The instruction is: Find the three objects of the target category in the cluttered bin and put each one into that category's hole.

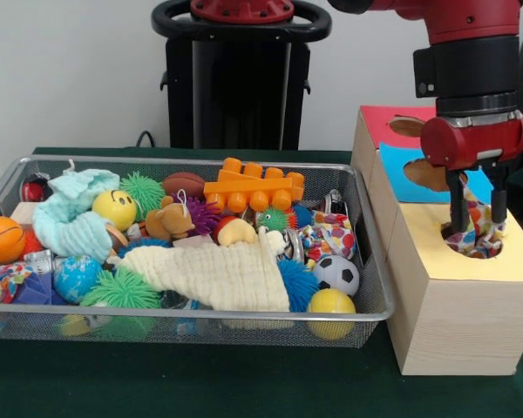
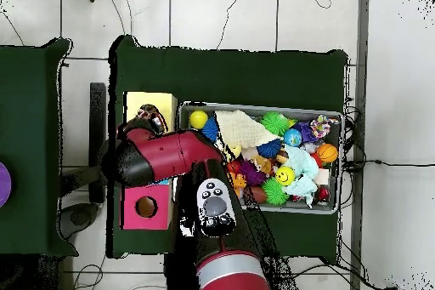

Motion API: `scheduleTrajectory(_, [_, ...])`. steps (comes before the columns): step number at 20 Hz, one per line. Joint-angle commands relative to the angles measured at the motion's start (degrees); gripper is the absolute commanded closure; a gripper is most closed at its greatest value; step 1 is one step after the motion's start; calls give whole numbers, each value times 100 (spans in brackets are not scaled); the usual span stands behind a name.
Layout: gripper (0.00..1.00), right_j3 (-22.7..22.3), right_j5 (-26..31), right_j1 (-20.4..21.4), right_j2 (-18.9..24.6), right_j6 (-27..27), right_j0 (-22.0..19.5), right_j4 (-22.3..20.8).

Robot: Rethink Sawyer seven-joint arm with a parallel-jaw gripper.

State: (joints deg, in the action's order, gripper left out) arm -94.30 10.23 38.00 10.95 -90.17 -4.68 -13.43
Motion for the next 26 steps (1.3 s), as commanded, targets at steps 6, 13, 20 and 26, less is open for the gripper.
scheduleTrajectory(6, [0, -100, 719, 47, 39, -414, -44, -77])
scheduleTrajectory(13, [0, -69, 988, 33, 51, -297, -46, -76])
scheduleTrajectory(20, [0, -48, 1365, 90, 88, -157, -94, -103])
scheduleTrajectory(26, [0, 15, 1804, 43, -7, -21, -38, -235])
